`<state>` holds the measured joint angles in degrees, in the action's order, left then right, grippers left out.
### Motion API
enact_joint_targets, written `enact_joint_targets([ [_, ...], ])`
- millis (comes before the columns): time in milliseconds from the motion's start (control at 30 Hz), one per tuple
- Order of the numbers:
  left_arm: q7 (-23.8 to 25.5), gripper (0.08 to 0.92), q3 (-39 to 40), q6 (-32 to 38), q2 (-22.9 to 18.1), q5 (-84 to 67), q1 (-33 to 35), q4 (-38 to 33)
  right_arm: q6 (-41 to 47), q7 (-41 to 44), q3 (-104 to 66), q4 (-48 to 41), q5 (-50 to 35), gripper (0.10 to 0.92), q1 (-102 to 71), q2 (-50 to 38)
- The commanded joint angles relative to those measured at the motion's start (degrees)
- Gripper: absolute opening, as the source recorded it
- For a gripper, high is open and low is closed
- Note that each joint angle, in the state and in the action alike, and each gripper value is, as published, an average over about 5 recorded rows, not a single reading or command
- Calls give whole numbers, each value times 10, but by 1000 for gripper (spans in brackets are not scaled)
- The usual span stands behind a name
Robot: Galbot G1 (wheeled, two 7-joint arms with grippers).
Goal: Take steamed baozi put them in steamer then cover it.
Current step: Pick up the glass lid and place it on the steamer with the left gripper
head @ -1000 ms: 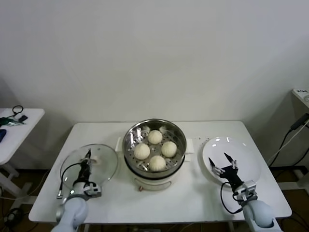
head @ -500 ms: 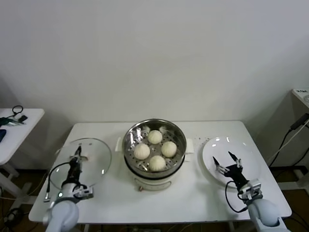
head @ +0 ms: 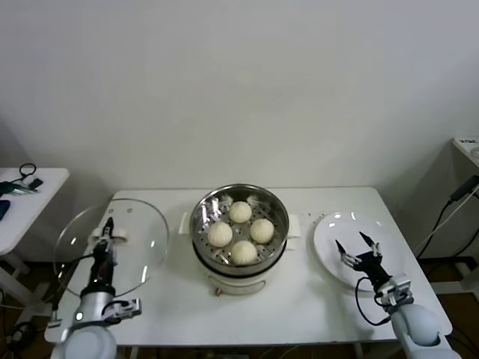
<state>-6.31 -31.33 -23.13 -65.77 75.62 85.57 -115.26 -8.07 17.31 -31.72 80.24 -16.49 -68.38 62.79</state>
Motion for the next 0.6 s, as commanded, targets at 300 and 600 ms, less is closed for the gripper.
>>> enact_joint_targets([
  [300,120,152,197,-144,100,19,-128,-112,2,-5,33,-25,11,823,33,-3],
  [600,278,152,361,-214,10,90,-306,-72,3,-7,40,-33,21,823,48,7],
])
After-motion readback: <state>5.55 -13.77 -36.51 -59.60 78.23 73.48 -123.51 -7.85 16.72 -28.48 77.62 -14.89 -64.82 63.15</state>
